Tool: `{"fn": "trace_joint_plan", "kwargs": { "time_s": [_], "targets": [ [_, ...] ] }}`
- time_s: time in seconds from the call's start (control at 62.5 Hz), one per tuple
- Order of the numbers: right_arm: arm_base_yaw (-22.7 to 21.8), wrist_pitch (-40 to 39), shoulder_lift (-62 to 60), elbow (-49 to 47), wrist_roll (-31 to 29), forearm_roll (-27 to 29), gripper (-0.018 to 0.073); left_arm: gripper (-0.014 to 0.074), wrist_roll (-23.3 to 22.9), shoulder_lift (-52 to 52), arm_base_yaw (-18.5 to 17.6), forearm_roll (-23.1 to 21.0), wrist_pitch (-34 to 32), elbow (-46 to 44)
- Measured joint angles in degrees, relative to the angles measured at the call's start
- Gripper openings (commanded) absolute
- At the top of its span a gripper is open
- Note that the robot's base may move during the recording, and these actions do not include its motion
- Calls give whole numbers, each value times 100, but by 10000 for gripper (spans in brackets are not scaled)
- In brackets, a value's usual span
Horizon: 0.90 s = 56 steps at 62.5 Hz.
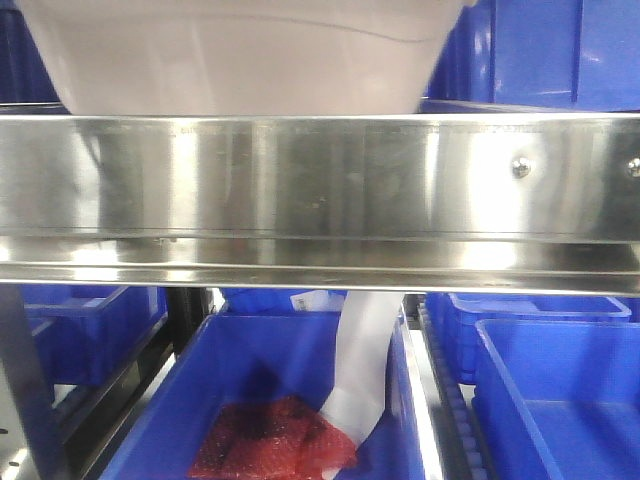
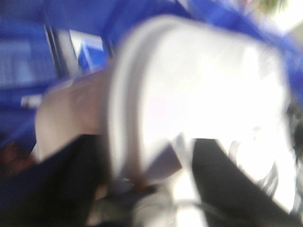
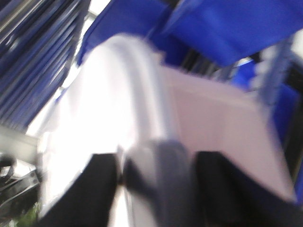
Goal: Grab white bin and place on right shelf
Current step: 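Lower the bin onto the upper shelf rollers and open both grippers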
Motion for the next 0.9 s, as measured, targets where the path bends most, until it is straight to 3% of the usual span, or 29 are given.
{"fn": "trace_joint_plan", "kwargs": {
  "time_s": [0.128, 0.416, 0.736, 0.8, 0.896],
  "targets": [
    [-13, 120, -33, -51, -190, -129, 634, 475, 51, 0, -61, 209, 185, 0],
    [-339, -5, -33, -465, -243, -1439, 634, 475, 75, 0, -144, 714, -44, 0],
    [-688, -102, -204, -971, -247, -2379, 629, 472, 75, -109, -146, 1583, -175, -361],
    [-698, -56, -394, -983, -257, -2449, 591, 458, 75, -241, -146, 1633, -107, -458],
    [-698, 73, -688, -996, -257, -2473, 449, 376, 78, -501, -146, 1633, 91, -548]
  ]
}}
